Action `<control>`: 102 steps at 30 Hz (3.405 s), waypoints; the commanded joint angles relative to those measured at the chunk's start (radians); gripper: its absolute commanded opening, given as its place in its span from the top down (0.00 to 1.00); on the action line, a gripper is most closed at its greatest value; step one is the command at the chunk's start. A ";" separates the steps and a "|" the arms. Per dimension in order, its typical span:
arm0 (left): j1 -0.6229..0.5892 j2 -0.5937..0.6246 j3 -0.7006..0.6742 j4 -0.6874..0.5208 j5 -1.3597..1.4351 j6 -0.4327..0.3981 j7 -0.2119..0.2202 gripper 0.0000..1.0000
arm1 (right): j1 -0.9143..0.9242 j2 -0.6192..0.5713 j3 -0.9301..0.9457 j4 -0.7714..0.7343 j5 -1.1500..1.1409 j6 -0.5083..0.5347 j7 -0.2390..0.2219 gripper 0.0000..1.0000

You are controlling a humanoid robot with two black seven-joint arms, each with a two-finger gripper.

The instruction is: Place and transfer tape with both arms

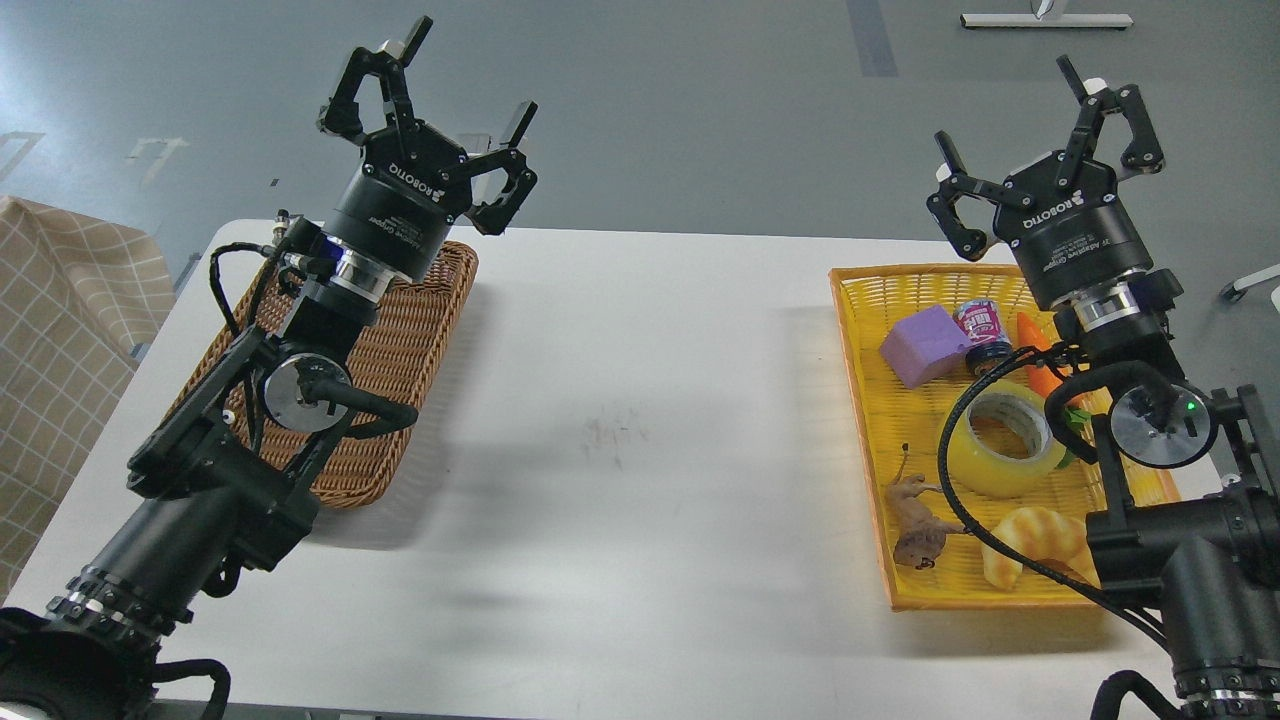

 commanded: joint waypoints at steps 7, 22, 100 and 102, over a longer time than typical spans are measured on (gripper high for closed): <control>0.000 -0.003 0.000 -0.002 0.000 0.000 0.000 0.02 | 0.003 0.000 0.001 0.005 -0.005 0.000 0.000 0.00; 0.000 -0.001 -0.011 -0.002 0.000 0.000 -0.002 0.02 | 0.015 -0.245 -0.214 0.049 -0.173 0.000 0.000 0.00; 0.002 0.014 -0.020 -0.011 0.000 0.000 -0.003 0.02 | -0.085 -0.690 -0.757 0.227 -1.477 0.000 -0.012 0.14; 0.002 0.013 -0.020 -0.011 0.000 0.000 -0.003 0.02 | -0.085 -0.690 -0.757 0.227 -1.477 0.000 -0.012 0.14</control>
